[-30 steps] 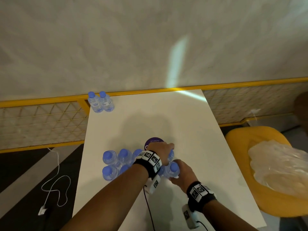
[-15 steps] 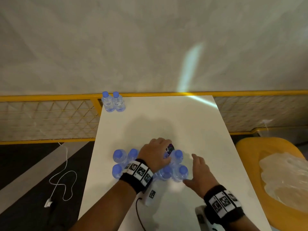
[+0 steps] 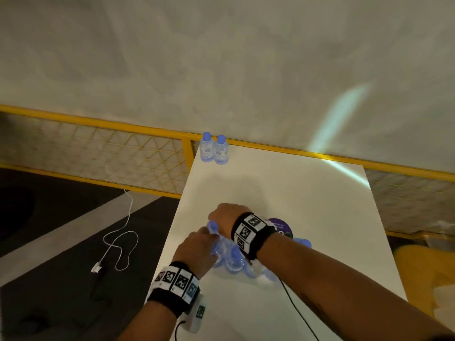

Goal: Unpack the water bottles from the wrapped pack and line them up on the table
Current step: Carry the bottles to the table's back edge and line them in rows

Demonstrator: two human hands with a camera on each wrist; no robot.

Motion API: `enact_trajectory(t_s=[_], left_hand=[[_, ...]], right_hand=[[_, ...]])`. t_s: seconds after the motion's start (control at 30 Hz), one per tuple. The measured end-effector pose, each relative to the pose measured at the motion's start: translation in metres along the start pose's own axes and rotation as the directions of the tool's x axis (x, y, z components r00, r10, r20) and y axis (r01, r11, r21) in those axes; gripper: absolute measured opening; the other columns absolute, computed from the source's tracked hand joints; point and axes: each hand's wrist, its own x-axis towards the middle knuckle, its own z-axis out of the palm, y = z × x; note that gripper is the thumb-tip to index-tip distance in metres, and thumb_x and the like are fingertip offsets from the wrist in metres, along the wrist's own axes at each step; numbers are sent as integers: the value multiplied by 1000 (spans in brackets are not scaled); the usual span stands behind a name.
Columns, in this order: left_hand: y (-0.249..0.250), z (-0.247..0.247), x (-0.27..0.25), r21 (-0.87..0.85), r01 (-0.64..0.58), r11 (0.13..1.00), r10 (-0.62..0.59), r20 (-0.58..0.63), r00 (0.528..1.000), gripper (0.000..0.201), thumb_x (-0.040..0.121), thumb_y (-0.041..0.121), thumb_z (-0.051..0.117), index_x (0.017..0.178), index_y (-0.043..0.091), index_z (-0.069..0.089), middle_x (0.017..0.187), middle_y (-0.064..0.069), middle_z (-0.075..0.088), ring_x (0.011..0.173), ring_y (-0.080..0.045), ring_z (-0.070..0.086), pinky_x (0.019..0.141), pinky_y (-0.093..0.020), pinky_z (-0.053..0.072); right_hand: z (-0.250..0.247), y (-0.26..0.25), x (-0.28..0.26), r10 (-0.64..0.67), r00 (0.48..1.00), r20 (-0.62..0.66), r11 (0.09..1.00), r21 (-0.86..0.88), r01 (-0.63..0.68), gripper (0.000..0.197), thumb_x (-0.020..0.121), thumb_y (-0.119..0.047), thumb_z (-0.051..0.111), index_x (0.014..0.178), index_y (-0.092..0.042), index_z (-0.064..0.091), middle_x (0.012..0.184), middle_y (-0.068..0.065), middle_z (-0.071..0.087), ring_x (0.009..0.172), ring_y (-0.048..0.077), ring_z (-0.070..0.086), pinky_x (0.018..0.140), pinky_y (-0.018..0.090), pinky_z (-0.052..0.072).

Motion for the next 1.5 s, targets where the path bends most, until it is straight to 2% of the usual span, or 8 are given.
enact_trajectory(t_s=[0.2,0.37,0.67,0.97,1.13,1.23,1.3,1.5], left_hand=[[-12,7,-1,-126,-20,992,14,-48,999,20,99,19,58,117,21,65,113,1,59,95,-16,65,88,-29,56],[-46,-19,21,-188,-14,982,-7,-110,994,17,95,14,60,110,14,67,105,-3,57,90,-25,64,83,-41,56],[-94,-92,159,-84,-9,996,-6,-180,984,33,93,6,61,125,11,64,121,-9,53,106,-33,61,92,-40,49],[-107,-114,266,-71,41,997,-56,-224,973,35,88,-1,63,122,10,65,123,-12,55,109,-34,61,98,-42,51],[-105,-119,292,-48,65,997,-73,-208,975,37,90,-2,61,125,10,63,127,-13,54,113,-34,60,95,-39,48],[-107,-120,303,-33,44,999,-50,-209,977,36,91,-2,59,124,10,64,132,-15,53,115,-36,60,95,-40,48],[-108,-121,308,-30,23,999,-29,-213,977,39,90,-3,59,126,11,64,136,-15,51,117,-37,60,98,-42,49],[-111,-122,317,20,-31,999,34,-217,976,48,91,-5,60,136,11,60,138,-17,52,123,-36,56,107,-39,44]], right_hand=[[1,-15,26,13,995,98,984,-176,5,16,84,-15,65,94,-5,70,104,14,68,90,34,68,79,40,57],[-15,9,43,47,999,20,996,-78,-45,23,88,-17,63,107,-5,65,111,15,65,99,34,66,81,35,53],[-84,75,104,175,950,-259,977,162,-135,32,81,-32,72,107,-14,68,106,10,65,94,30,64,82,37,54],[-94,109,182,378,896,-231,883,382,-274,30,85,-26,69,110,-10,66,112,14,66,101,33,64,81,33,49],[-87,108,205,491,849,-196,673,704,-227,14,87,-14,60,100,-11,63,111,18,63,85,28,57,79,38,50],[-89,105,213,584,809,-71,276,954,-115,6,79,-20,52,77,-20,57,74,13,61,63,25,51,65,36,47],[-89,106,221,599,800,-36,127,991,-50,9,79,-24,48,77,-26,56,57,5,50,52,23,44,59,33,39],[-93,100,214,558,830,2,-67,997,42,20,82,-24,44,93,-38,52,53,0,44,43,17,40,55,30,32]])
